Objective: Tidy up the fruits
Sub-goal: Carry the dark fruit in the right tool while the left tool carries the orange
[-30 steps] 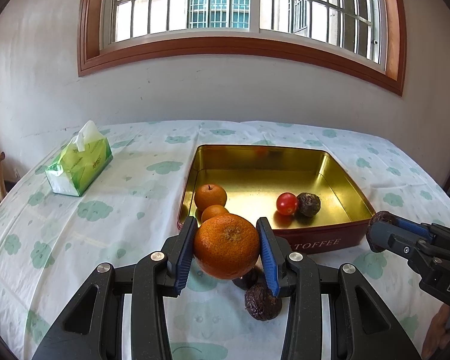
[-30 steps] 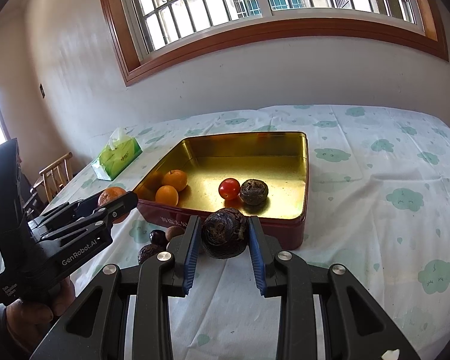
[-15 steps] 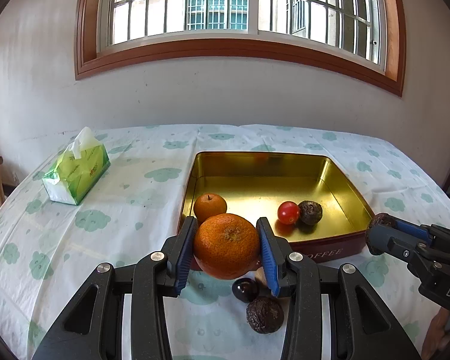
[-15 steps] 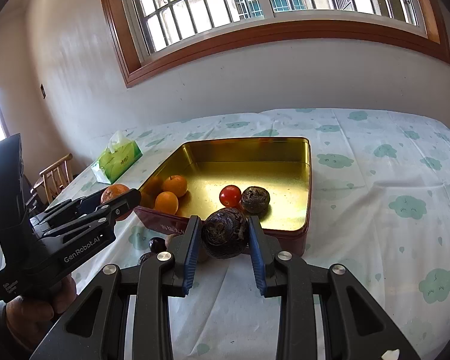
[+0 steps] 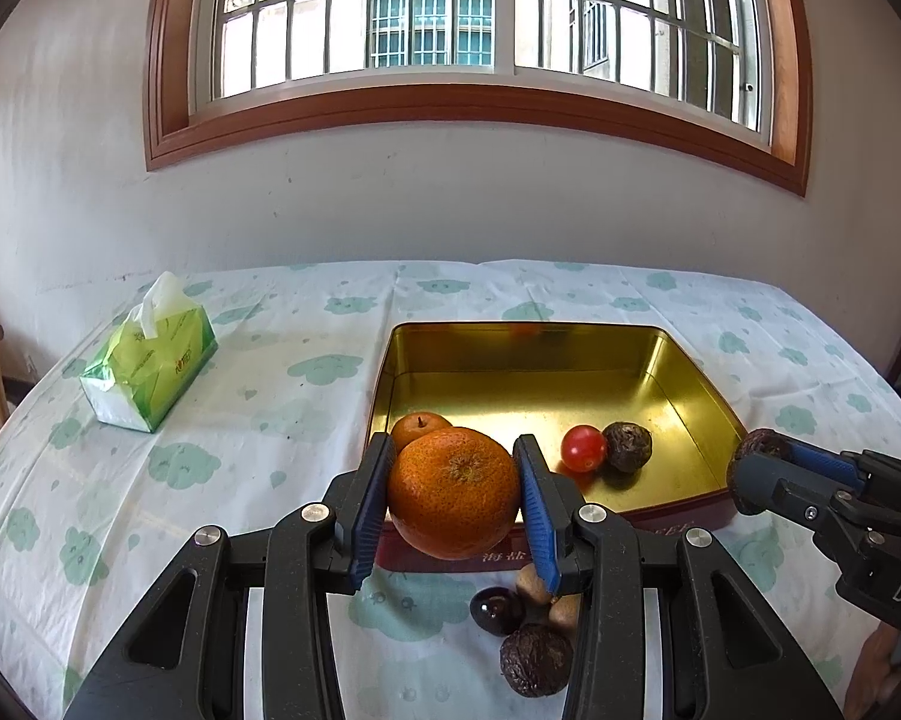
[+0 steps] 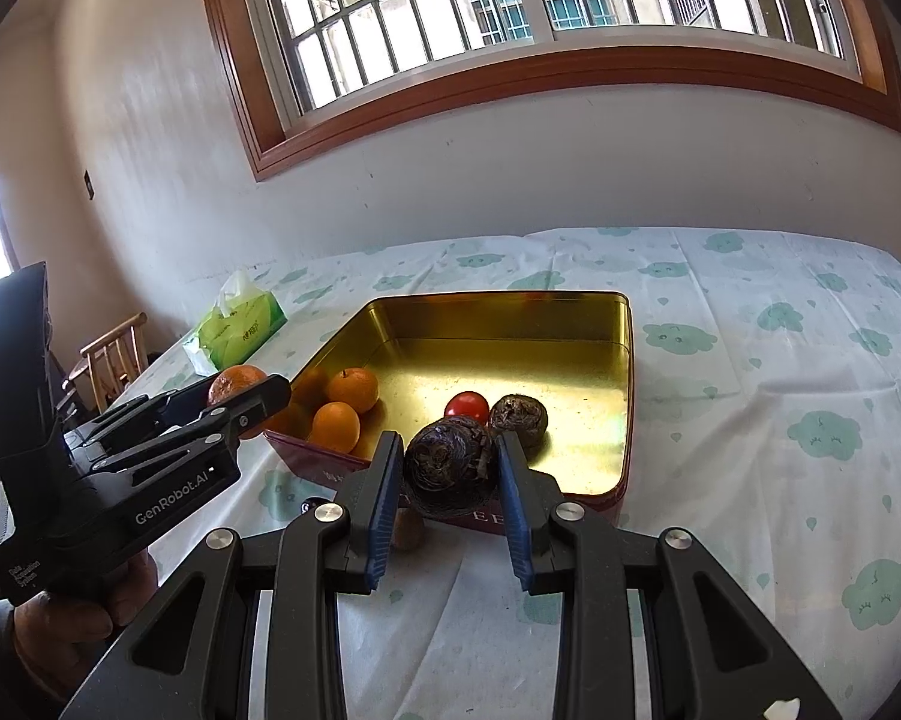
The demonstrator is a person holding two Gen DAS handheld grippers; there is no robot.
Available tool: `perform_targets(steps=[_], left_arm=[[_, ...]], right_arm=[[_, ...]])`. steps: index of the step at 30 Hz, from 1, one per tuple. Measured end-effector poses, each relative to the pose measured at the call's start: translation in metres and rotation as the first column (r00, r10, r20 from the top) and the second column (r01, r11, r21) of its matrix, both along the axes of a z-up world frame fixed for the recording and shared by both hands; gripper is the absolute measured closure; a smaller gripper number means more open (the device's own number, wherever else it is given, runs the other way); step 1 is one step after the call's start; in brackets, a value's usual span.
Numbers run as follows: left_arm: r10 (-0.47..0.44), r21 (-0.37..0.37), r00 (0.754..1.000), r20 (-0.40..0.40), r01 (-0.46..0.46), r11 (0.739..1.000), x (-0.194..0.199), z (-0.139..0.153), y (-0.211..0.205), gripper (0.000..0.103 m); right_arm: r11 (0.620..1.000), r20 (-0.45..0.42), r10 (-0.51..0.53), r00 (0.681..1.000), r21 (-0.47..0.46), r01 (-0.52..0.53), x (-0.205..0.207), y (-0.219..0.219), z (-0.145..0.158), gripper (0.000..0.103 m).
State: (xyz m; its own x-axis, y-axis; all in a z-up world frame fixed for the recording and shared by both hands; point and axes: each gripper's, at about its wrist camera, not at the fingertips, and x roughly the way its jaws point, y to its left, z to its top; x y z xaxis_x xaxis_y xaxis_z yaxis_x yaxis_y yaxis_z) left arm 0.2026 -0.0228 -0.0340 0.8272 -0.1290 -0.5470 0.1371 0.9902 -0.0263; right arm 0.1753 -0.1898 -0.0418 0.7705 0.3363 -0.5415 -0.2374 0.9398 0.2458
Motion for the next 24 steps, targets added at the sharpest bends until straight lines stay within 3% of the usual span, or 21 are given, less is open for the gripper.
perform_targets(steps=[24], left_arm=[[0.006,-0.011,1.000,-0.001,-0.006,1.000,0.029,-0.004,0.005,0.062]], right_arm=[[1.000,-0.015,-0.018,1.000,0.001,0.018,0.028,-0.003,-0.012,0.074]])
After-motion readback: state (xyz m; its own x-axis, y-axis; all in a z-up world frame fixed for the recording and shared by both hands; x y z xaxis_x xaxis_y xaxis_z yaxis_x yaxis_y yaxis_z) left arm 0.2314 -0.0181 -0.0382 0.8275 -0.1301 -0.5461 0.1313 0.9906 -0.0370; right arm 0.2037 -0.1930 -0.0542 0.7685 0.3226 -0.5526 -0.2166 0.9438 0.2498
